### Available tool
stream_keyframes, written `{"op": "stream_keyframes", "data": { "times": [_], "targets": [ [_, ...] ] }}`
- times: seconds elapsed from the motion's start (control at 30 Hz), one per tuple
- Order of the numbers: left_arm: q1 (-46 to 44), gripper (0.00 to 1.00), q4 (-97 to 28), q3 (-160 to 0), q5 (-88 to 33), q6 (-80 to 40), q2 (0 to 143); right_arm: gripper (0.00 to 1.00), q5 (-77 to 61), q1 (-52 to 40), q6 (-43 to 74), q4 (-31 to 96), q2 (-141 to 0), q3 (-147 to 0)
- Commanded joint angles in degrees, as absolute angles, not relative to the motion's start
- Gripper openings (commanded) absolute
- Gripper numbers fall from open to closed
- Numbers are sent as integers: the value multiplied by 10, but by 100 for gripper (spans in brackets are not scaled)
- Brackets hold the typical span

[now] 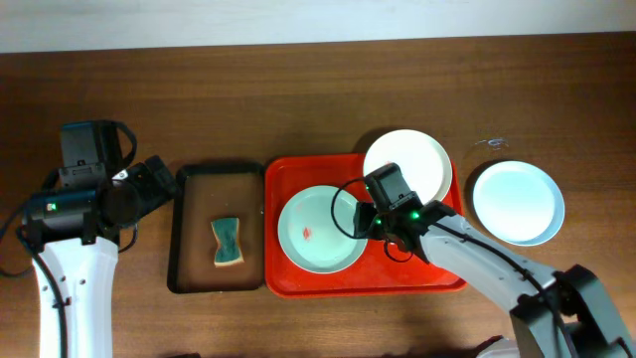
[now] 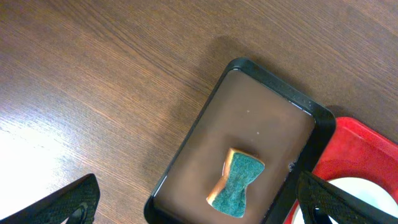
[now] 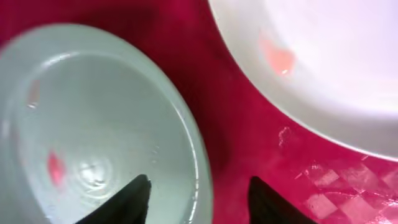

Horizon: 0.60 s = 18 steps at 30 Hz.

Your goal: Clean dirty plates on tray and stack at the side

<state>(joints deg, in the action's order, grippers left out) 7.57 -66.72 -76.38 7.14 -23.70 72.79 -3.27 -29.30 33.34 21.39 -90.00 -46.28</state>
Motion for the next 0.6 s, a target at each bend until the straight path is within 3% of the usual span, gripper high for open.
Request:
{"op": "stream_keyframes", "data": {
  "times": [0.0, 0.13, 0.4, 0.43, 0.47, 0.5, 0.57],
  "targets": [
    [78, 99, -668, -766, 78, -246, 726, 46, -41, -296, 283, 209, -924, -465],
    [78, 99, -668, -766, 78, -246, 726, 4, -42, -296, 286, 212, -924, -465],
    [78, 99, -668, -766, 78, -246, 726, 4, 5, -292, 350, 296, -867, -472],
    [78, 99, -667, -766, 78, -246, 726, 10, 5, -292, 350, 298, -870, -472],
    [78, 99, -668, -766, 78, -246, 726, 37, 5, -292, 350, 298, -874, -472],
    [78, 99, -668, -766, 78, -246, 726, 48, 6, -292, 350, 291, -882, -472],
    [78, 99, -668, -766, 78, -246, 726, 49, 7, -292, 350, 281, -894, -472]
  ]
}}
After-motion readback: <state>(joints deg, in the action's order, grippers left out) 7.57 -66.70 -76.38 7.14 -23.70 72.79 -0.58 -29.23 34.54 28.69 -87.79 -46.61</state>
